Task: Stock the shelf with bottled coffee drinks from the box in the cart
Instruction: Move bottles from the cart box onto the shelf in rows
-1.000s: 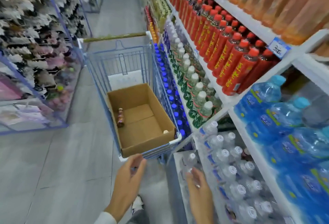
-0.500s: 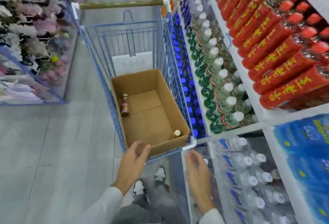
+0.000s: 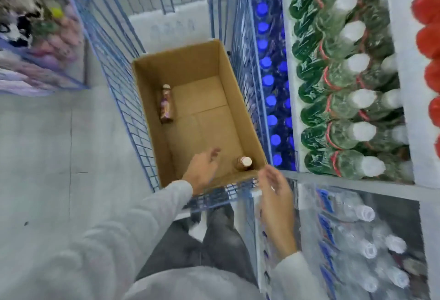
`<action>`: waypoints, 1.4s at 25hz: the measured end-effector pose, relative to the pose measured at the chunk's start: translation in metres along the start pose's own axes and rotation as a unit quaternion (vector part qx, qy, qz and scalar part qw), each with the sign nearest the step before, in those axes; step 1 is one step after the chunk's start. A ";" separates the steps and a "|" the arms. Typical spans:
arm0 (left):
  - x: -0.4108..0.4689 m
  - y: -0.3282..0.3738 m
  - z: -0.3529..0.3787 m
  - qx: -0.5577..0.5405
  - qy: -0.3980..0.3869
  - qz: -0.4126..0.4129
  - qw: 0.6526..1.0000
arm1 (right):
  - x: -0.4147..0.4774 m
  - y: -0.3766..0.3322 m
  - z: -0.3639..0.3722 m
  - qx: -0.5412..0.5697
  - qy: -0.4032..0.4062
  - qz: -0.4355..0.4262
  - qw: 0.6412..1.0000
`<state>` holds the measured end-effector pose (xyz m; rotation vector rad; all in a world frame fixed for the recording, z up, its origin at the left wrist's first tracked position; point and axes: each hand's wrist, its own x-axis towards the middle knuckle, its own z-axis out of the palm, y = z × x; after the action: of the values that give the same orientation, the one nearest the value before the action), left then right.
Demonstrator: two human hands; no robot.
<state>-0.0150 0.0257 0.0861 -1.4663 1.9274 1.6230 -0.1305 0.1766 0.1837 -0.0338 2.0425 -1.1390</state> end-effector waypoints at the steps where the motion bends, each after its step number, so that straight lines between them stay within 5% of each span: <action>1: 0.019 -0.001 0.004 0.016 -0.040 -0.004 0.999 | 0.009 0.000 -0.001 0.003 0.007 0.005 1.000; 7: 0.105 -0.028 0.050 0.062 -0.214 0.055 0.973 | 0.031 0.006 0.001 0.025 0.060 0.027 0.998; 11: 0.143 -0.054 0.081 0.036 -0.258 0.090 0.961 | 0.025 0.017 0.010 0.009 0.058 0.045 0.997; 15: 0.161 -0.078 0.103 0.047 -0.220 0.149 0.963 | 0.022 0.029 0.029 0.015 0.038 0.070 0.997; 20: 0.143 -0.073 0.074 -0.174 -0.170 0.017 0.970 | 0.028 0.017 0.043 0.008 0.013 0.068 0.998; 24: 0.098 -0.054 -0.009 -0.350 -0.049 -0.011 0.936 | 0.065 -0.005 0.069 -0.019 -0.029 0.035 0.999; 29: 0.029 -0.035 -0.116 -0.466 0.123 -0.017 0.876 | 0.158 -0.017 0.158 -0.131 -0.098 -0.008 0.987; 35: -0.004 -0.056 -0.187 -0.461 0.183 -0.055 0.867 | 0.247 0.015 0.330 -0.244 -0.190 0.037 0.950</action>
<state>0.1065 -0.1233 0.1223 -2.2910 1.1317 2.5212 -0.0856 -0.1404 -0.0759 -0.3878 1.9032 -0.5057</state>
